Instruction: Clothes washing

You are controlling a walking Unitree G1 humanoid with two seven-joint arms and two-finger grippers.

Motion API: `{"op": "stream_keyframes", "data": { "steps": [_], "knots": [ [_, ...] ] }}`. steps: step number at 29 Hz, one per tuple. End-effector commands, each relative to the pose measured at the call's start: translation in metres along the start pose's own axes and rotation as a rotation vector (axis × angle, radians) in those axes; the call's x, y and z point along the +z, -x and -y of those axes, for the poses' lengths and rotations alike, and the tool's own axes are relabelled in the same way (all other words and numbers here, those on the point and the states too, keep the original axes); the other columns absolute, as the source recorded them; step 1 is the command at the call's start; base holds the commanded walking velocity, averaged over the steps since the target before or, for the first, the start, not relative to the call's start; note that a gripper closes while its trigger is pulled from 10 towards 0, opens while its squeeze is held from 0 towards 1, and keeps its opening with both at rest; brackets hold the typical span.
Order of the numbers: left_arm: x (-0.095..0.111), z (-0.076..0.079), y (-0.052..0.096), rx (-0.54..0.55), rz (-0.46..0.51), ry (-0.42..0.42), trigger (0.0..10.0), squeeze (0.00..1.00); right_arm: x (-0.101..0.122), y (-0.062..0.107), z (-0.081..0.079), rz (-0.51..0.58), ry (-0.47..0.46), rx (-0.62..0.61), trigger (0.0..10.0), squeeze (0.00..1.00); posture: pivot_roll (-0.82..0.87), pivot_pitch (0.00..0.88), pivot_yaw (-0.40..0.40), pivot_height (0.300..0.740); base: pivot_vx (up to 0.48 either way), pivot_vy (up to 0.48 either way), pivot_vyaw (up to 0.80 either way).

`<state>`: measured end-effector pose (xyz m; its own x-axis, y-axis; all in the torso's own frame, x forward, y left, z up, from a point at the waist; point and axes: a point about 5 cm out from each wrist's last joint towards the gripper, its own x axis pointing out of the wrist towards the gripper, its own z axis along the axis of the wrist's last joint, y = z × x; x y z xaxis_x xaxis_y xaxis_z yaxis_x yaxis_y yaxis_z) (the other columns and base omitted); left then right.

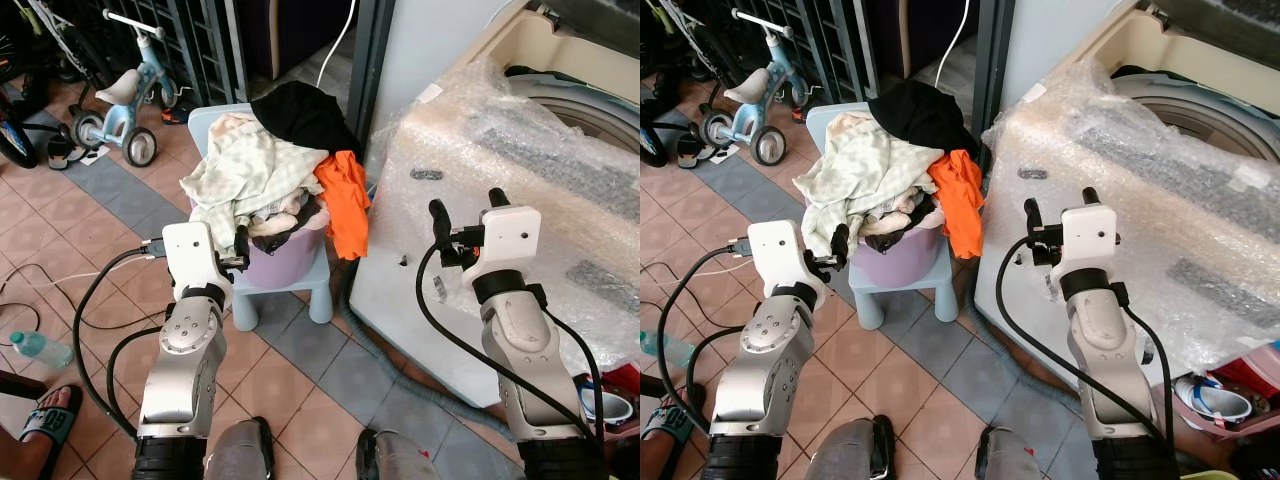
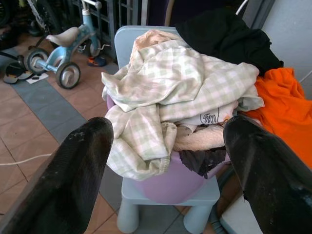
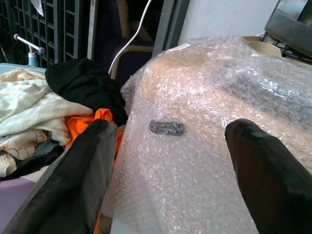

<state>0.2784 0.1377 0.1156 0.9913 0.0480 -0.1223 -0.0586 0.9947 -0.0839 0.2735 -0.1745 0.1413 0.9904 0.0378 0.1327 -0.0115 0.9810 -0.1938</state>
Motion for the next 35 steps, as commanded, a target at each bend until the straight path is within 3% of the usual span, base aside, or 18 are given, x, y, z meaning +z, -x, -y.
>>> {"op": "stream_keyframes", "data": {
  "steps": [1,9,17,23,35],
  "knots": [
    [-0.004,-0.007,0.004,0.023,-0.016,-0.012,10.0,0.00,0.003,0.003,-0.001,-0.003,-0.010,-0.023,10.0,0.00,-0.03,0.101,0.019,0.740,0.000,0.480,0.00],
    [-0.003,-0.009,0.004,0.031,-0.014,-0.023,10.0,0.00,-0.007,0.009,0.000,-0.057,-0.025,-0.061,10.0,0.00,-0.03,0.107,0.022,0.740,0.000,0.435,0.00],
    [0.003,-0.008,0.001,0.005,0.034,-0.044,10.0,0.00,-0.008,0.009,0.001,-0.073,-0.057,-0.057,10.0,0.00,-0.02,0.116,0.023,0.740,0.000,0.000,0.00],
    [0.003,-0.022,0.007,0.025,0.092,-0.104,10.0,0.00,-0.011,0.009,-0.002,-0.083,-0.085,-0.049,10.0,0.00,-0.02,0.120,0.019,0.740,0.000,0.000,0.00],
    [-0.004,-0.021,0.008,0.015,0.089,-0.094,10.0,0.00,-0.013,0.012,-0.011,-0.093,-0.092,0.027,10.0,0.00,-0.03,0.118,0.014,0.740,0.321,0.000,0.21]
  ]
}}
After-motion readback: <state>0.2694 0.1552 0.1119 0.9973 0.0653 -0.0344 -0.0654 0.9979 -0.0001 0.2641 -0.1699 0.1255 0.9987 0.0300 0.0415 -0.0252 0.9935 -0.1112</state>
